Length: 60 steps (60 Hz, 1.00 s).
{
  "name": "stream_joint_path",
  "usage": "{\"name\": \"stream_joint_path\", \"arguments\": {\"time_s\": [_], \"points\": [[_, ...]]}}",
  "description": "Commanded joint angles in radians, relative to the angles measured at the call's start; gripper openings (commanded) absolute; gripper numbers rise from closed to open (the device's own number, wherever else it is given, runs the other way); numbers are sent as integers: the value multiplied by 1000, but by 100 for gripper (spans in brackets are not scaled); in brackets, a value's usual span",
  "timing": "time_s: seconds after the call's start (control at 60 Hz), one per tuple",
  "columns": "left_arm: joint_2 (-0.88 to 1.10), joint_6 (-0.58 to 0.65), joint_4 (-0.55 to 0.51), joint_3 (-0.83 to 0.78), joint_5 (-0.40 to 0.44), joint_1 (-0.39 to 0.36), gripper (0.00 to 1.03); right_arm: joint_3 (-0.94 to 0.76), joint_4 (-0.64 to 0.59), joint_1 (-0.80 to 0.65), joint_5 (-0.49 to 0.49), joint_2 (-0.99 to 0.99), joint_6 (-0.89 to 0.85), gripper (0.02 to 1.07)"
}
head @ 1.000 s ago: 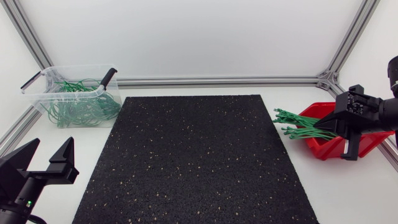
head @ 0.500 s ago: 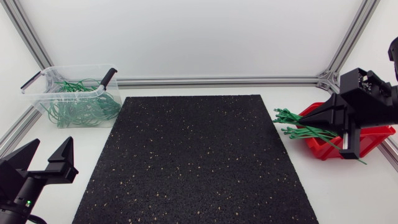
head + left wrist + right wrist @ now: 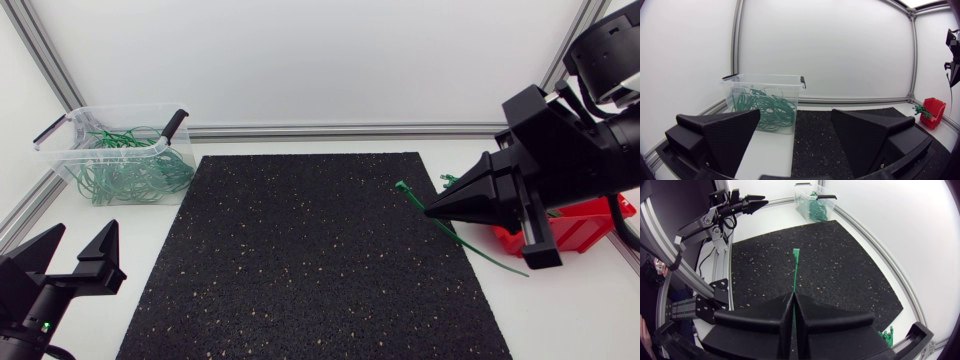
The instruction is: Take a green cable tie from the red box, thread the tail through the head to close it, then place it in the transparent bin on the left.
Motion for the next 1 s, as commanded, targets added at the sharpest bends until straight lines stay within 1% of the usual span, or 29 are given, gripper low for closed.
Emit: {"name": "stream_joint_path", "arguments": {"time_s": [0.0,0.067,0.15,0.217,0.383,0.533,0.65,0.7,0.867,0.983], "points": [[-8,-12,-42,-14,-2,-8,99,10,36,75,-7,-16,120,8],[-8,-12,-45,-13,-2,-14,99,4,55,135,-7,-7,196,8],[-8,-12,-51,-6,-2,-15,99,2,87,166,-13,15,295,8],[-8,-12,-54,1,-2,-17,99,4,101,176,-44,41,378,8],[10,-15,-67,26,3,-31,99,-11,153,172,-106,65,505,8],[65,-31,-67,56,3,-51,99,-39,213,173,-153,64,590,8],[145,-57,-67,95,3,-71,99,-65,267,173,-188,65,651,8],[180,-68,-67,112,5,-81,99,-73,283,173,-217,73,677,8],[237,-97,-68,152,6,-120,99,-80,305,176,-237,88,700,8],[279,-132,-106,191,6,-169,99,-77,308,175,-237,93,714,8]]}}
